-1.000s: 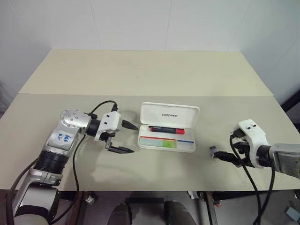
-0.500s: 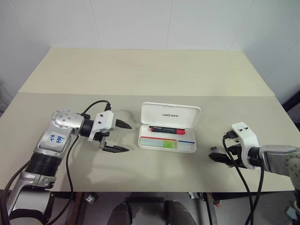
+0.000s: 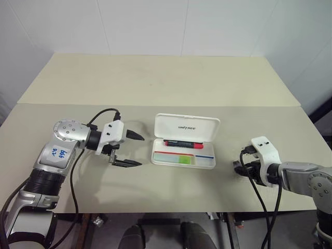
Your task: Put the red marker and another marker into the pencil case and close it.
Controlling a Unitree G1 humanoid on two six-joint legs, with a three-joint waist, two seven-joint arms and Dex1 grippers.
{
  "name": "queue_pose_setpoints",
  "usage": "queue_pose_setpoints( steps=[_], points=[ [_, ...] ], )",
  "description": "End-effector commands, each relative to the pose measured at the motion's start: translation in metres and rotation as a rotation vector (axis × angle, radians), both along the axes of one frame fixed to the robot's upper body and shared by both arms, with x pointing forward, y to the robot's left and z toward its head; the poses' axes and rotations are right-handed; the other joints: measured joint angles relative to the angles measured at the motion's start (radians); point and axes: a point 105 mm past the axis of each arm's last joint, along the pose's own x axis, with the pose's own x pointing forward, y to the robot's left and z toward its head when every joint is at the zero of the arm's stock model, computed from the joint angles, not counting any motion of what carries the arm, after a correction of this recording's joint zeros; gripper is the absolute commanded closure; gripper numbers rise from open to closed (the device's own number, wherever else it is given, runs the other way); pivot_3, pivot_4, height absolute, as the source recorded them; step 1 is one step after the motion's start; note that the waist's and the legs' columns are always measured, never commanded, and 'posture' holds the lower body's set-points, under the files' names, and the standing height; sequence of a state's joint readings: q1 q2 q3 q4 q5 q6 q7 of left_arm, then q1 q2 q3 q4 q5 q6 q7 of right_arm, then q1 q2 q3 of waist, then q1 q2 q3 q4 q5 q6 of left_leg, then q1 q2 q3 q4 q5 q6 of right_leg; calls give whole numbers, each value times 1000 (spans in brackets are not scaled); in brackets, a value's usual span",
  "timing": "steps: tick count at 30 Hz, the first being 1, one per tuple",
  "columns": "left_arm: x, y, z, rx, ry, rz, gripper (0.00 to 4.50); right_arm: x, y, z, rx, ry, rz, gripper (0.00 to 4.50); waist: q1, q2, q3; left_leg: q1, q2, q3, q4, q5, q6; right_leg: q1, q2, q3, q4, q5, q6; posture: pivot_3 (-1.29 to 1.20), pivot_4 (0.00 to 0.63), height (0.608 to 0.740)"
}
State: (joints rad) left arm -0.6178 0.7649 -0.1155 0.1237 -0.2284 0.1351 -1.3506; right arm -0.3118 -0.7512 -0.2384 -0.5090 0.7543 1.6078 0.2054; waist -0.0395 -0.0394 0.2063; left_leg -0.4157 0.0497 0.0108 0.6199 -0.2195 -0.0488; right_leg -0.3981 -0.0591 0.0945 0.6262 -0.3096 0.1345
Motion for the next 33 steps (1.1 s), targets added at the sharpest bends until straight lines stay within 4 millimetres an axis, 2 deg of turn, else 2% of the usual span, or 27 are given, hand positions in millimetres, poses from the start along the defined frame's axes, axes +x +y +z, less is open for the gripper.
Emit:
queue_pose_setpoints(
  steps=[1, 3, 4, 6, 12, 16, 19, 21, 25, 33],
  points=[
    [-2, 0, 14, -12, -55, -7, 0, -4, 5, 1, -9, 18, 51, 4024, 3, 0, 0, 0, 0, 0, 0, 0, 0, 0, 0, 0, 0, 0, 0, 0, 150, 740],
    [-1, -1, 17, -20, -70, -13, 0, -2, 11, 12, -17, -38, 135, 4024, 4, 0, 0, 0, 0, 0, 0, 0, 0, 0, 0, 0, 0, 0, 0, 0, 150, 740],
    [0, 0, 20, -28, -86, -14, 0, -2, 24, 25, 2, -104, 261, 4024, 5, 1, 0, 0, 0, 0, 0, 0, 0, 0, 0, 0, 0, 0, 0, 0, 150, 740],
    [0, 0, 25, -37, -100, -12, 0, -5, 39, 41, 19, -180, 450, 4024, 4, 2, 1, -2, 0, 1, 0, 0, 0, -2, 0, 0, -1, 0, 0, 0, 150, 740],
    [1, 5, 28, -35, -111, 7, 0, -8, 51, 54, -21, -238, 797, 4024, 6, 2, 1, -5, 0, 0, 1, 0, 0, -5, 0, 0, -1, 1, 3, 0, 150, 740],
    [0, 7, 28, -37, -112, 15, 0, -2, 54, 53, -53, -243, 901, 4024, 6, 2, 1, -6, 0, 1, 2, 0, 0, -6, 0, 0, 0, 2, 4, 0, 150, 740],
    [-2, 8, 26, -38, -108, 23, 0, 14, 71, 46, -65, -254, 989, 4024, -2, 2, 1, -6, 0, 2, 2, 0, 0, -8, 0, 0, 1, 2, 4, 0, 150, 740],
    [-3, 7, 25, -40, -107, 25, 0, 20, 75, 40, -83, -233, 1026, 4024, -4, 2, 1, -6, 0, 2, 3, 0, 0, -9, 0, 0, 2, 2, 3, 0, 150, 740],
    [-8, 7, 25, -42, -98, 28, 0, 30, 75, 29, -109, -180, 1052, 4024, 0, 2, 1, -7, 0, 2, 2, 0, 0, -10, 0, 0, 3, 2, 3, 0, 150, 740],
    [-16, 10, 23, -43, -83, 51, 0, 36, 70, 24, -142, -138, 1094, 4024, 7, 2, 1, -8, 0, 3, 3, 0, 0, -11, 0, 0, 4, 2, 3, 0, 150, 740]
  ],
)
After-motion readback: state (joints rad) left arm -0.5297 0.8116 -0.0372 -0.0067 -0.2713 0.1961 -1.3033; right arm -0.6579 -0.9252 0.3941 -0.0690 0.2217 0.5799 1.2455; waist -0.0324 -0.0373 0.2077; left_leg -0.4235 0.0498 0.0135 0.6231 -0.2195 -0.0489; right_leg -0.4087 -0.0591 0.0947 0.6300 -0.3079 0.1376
